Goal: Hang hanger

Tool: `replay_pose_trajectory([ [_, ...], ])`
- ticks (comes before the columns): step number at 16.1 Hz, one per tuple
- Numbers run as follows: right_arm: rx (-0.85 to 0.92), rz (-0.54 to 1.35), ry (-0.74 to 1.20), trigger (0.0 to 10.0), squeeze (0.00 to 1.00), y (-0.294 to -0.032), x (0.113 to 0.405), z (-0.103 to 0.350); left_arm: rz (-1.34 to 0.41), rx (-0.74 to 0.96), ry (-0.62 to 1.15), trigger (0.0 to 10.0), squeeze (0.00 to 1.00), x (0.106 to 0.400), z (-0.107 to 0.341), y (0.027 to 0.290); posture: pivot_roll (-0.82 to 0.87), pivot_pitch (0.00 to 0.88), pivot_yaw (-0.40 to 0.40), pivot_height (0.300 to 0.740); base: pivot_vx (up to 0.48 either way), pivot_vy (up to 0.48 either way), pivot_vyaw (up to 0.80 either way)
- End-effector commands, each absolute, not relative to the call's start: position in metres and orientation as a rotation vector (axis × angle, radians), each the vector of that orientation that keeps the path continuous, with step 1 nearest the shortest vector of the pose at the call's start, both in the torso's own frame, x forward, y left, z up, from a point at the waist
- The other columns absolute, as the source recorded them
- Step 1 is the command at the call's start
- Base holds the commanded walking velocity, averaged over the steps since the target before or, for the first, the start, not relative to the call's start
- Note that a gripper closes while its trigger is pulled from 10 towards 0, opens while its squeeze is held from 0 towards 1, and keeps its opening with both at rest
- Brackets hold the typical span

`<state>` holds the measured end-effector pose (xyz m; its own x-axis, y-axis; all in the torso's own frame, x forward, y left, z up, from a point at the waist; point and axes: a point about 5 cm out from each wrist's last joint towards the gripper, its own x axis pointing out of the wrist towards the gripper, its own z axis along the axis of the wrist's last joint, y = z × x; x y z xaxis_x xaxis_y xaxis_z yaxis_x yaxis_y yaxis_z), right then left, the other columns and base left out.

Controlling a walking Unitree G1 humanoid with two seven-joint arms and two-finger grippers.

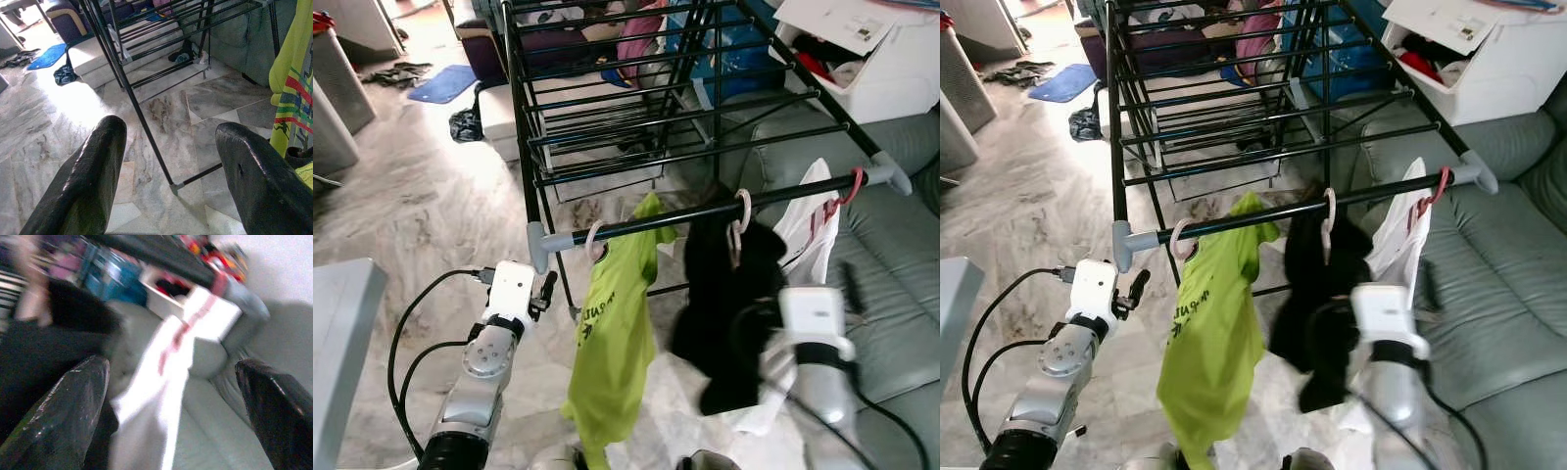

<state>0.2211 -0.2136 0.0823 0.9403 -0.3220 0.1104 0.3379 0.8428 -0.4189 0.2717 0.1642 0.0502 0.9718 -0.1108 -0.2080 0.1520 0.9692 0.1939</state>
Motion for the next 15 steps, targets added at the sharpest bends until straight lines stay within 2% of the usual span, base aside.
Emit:
replay_pose_trajectory([
  [1, -0.430, -0.431, -0.022, 10.0, 1.00, -0.226, 0.226, 0.086, -0.141, 0.226, 0.183, 10.0, 0.00, 0.277, 0.055, 0.163, -0.05, 0.000, 0.088, 0.740, 0.000, 0.000, 0.00],
  [3, -0.429, -0.491, -0.022, 10.0, 1.00, -0.240, 0.238, 0.091, -0.146, 0.226, 0.183, 10.0, 0.00, 0.277, 0.056, 0.162, -0.05, 0.000, 0.091, 0.740, 0.000, 0.000, 0.00],
  [4, -0.429, -0.510, -0.032, 10.0, 0.83, -0.246, 0.246, 0.096, -0.147, 0.226, 0.183, 10.0, 0.00, 0.277, 0.056, 0.161, -0.05, 0.000, 0.089, 0.740, 0.000, 0.000, 0.00],
  [5, -0.415, -0.514, -0.036, 10.0, 0.73, -0.248, 0.249, 0.099, -0.148, 0.226, 0.183, 10.0, 0.00, 0.277, 0.056, 0.161, -0.04, 0.000, 0.087, 0.740, 0.000, 0.000, 0.00],
  [6, -0.421, -0.511, -0.032, 10.0, 0.36, -0.250, 0.255, 0.100, -0.147, 0.225, 0.185, 10.0, 0.00, 0.276, 0.055, 0.161, -0.04, 0.000, 0.085, 0.740, 0.000, 0.000, 0.00],
  [7, -0.417, -0.523, -0.015, 10.0, 0.20, -0.253, 0.258, 0.099, -0.147, 0.224, 0.186, 10.0, 0.00, 0.276, 0.055, 0.161, -0.04, 0.000, 0.081, 0.740, 0.000, 0.000, 0.00],
  [9, -0.393, -0.539, 0.060, 10.0, 0.12, -0.259, 0.264, 0.090, -0.148, 0.222, 0.191, 10.0, 0.00, 0.276, 0.055, 0.160, -0.04, 0.000, 0.079, 0.740, 0.000, 0.000, 0.00],
  [10, -0.390, -0.551, 0.126, 10.0, 0.00, -0.265, 0.270, 0.081, -0.155, 0.221, 0.194, 10.0, 0.00, 0.276, 0.054, 0.159, -0.04, 0.000, 0.079, 0.740, 0.000, 0.000, 0.00],
  [14, -0.363, -0.530, 0.275, 10.0, 0.00, -0.278, 0.284, 0.061, -0.174, 0.219, 0.193, 10.0, 0.00, 0.278, 0.055, 0.155, -0.02, 0.000, 0.067, 0.740, 0.000, 0.000, 0.00],
  [15, -0.353, -0.499, 0.333, 7.6, 0.00, -0.283, 0.289, 0.055, -0.176, 0.219, 0.187, 10.0, 0.00, 0.277, 0.057, 0.156, -0.01, 0.000, 0.064, 0.740, 0.000, 0.000, 0.00],
])
